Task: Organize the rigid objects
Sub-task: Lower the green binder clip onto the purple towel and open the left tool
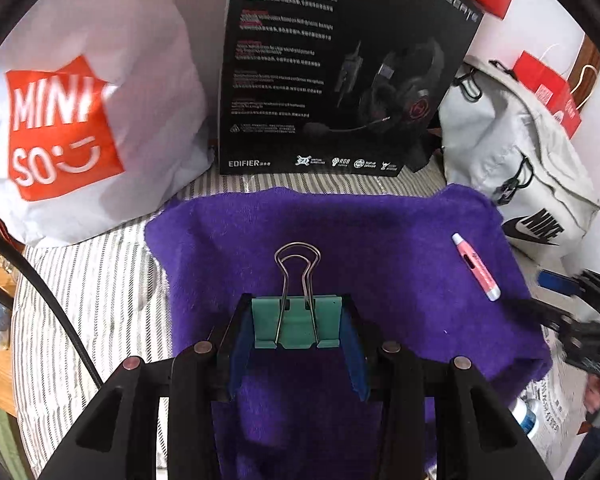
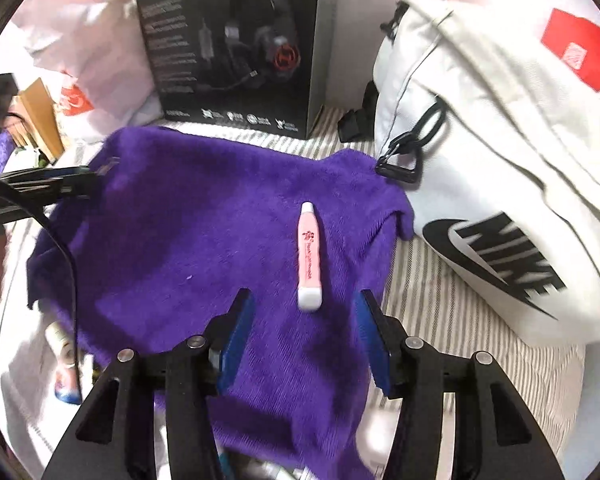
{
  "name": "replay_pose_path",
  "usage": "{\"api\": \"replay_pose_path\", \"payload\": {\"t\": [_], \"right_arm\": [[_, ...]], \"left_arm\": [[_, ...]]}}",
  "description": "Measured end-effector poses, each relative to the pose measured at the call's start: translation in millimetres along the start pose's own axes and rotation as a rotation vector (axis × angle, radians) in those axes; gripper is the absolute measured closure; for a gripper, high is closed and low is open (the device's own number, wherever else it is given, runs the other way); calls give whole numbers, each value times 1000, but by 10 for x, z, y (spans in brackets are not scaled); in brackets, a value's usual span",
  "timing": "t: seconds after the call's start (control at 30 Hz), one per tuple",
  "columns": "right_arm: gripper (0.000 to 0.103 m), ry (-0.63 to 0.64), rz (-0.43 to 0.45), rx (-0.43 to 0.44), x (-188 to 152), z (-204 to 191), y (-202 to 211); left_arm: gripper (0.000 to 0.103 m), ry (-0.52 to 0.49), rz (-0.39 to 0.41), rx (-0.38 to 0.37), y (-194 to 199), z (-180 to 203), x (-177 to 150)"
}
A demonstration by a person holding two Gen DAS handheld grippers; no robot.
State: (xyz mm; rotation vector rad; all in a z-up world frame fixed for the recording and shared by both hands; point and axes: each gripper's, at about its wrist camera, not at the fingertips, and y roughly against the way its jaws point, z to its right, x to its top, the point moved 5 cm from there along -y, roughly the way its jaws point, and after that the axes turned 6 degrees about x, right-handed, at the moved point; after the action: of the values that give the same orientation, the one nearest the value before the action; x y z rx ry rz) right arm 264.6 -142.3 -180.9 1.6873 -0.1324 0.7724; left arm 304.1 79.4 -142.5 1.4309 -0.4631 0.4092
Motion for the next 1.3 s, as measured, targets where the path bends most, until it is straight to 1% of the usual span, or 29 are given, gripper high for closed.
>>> {"api": "replay_pose_path", "payload": {"t": [0.17, 0.27, 0.33, 0.5, 0.67, 0.73, 0.83, 0.93, 1.0, 1.07, 1.17, 1.23, 1.3], "right_arm": [[51, -3, 29, 13, -109, -29, 247], [51, -13, 44, 15, -155, 21, 380], [51, -22, 52, 24, -169, 22, 449], [50, -41, 97, 32, -181, 25, 629], [47, -54, 132, 54, -221, 17, 805], [47, -61, 133, 58, -251, 33, 827], [46, -86, 125, 62, -311, 76, 827], [45, -110, 101, 59, -388, 127, 780], [45, -124, 86, 57, -450, 160, 765], [45, -137, 79, 54, -517, 188, 784], [45, -158, 75, 49, -610, 233, 832], [45, -169, 73, 49, -676, 252, 866], [45, -180, 65, 48, -756, 259, 897]], "left_arm": [[64, -4, -20, 8, -137, 46, 33], [64, 0, -41, 35, -237, 38, 39], [64, 4, -52, 40, -298, 40, 48], [64, -4, -86, 70, -443, 44, 39], [64, -3, -83, 78, -486, 42, 71], [64, -5, -84, 85, -522, 67, 88], [64, -36, -86, 107, -553, 116, 91], [58, -56, -94, 112, -580, 164, 96], [50, -63, -100, 111, -591, 193, 83], [48, -74, -103, 117, -587, 226, 53], [48, -78, -114, 133, -549, 234, -21], [48, -61, -123, 131, -494, 220, -90], [48, -46, -113, 123, -375, 195, -159]]}}
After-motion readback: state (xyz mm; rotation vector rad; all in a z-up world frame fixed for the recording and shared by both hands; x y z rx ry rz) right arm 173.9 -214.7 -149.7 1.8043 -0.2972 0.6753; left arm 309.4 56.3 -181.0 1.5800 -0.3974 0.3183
